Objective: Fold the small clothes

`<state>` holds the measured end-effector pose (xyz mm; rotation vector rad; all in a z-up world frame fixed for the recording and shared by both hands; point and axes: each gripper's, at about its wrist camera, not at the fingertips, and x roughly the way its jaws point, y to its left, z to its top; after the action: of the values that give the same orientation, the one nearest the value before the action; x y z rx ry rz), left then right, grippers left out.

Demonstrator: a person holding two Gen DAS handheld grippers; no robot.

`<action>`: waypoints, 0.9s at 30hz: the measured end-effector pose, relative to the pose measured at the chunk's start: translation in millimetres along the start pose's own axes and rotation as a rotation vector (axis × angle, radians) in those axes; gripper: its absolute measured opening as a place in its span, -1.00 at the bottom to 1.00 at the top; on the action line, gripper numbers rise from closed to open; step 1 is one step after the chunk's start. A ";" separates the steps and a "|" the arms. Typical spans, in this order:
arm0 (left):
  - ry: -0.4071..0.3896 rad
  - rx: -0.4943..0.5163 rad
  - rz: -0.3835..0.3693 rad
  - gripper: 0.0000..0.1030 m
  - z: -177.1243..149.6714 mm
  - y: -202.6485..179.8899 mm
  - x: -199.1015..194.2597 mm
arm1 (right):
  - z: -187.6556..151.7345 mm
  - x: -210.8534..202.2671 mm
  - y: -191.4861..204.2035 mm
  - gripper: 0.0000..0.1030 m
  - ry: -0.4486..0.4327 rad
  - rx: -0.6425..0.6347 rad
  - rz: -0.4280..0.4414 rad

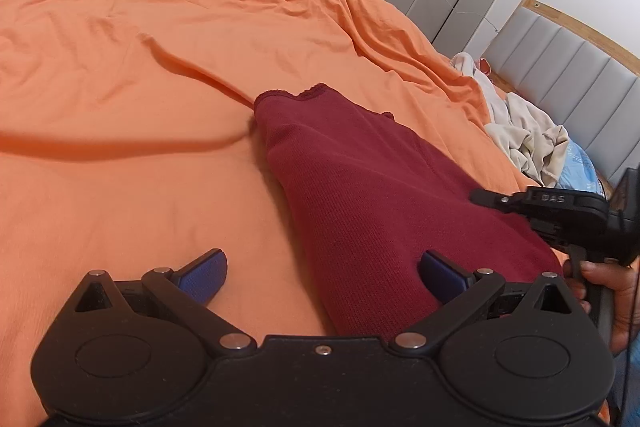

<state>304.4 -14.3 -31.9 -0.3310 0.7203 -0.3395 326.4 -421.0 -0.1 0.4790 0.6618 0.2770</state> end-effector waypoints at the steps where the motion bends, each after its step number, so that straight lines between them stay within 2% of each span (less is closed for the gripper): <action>1: -0.001 -0.002 -0.004 0.99 0.2 0.5 -0.4 | -1.9 0.5 -2.3 -0.87 0.014 0.001 -0.004; 6: -0.001 0.003 -0.008 0.99 -0.1 1.1 0.0 | -2.3 9.9 -12.3 -0.78 0.043 0.054 0.016; 9: -0.001 0.003 -0.007 0.99 0.3 1.7 -0.4 | -0.9 10.0 -13.5 -0.42 0.036 0.056 0.003; 11: -0.001 0.003 -0.008 0.99 0.6 1.4 -0.2 | -2.0 8.9 -15.9 0.07 0.035 0.073 0.010; 16: -0.004 -0.001 -0.013 0.99 -0.1 2.6 -2.4 | -1.6 11.2 -22.6 0.45 0.030 0.111 0.028; 21: -0.002 -0.035 -0.048 0.99 3.7 7.1 -4.1 | -2.6 29.6 -32.6 0.45 0.055 0.183 0.092; 27: 0.020 -0.083 -0.105 0.99 15.4 13.3 -3.4 | -3.2 45.4 -44.8 0.22 0.086 0.264 0.137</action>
<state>315.1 1.8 -24.5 -0.4460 0.7394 -0.4134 363.1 -440.5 -48.6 0.7701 0.7550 0.3429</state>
